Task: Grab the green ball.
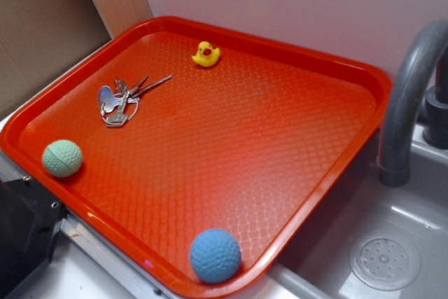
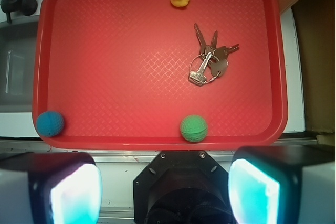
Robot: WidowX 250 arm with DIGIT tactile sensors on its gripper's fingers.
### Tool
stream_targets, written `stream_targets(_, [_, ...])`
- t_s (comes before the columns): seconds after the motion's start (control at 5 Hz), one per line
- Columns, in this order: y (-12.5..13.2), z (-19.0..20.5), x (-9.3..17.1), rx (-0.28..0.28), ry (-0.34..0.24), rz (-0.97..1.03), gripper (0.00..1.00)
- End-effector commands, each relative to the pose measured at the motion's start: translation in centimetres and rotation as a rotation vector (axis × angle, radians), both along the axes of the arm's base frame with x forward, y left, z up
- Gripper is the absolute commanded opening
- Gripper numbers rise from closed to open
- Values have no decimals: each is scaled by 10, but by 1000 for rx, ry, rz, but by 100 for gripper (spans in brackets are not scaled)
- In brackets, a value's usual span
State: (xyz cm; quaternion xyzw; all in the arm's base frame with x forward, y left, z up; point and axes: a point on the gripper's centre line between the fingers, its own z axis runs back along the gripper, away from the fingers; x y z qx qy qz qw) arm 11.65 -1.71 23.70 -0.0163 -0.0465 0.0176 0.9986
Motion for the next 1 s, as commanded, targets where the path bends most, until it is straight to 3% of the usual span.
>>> stream_targets(0.0, [0,0,0,0,0,0,100])
stream_targets(0.2, [25,-50,29,124,55,83,100])
stream_targets(0.4, [29,-102,33,124,124,94,100])
stream_targets(0.8, [33,-175,9,99,191,32,100])
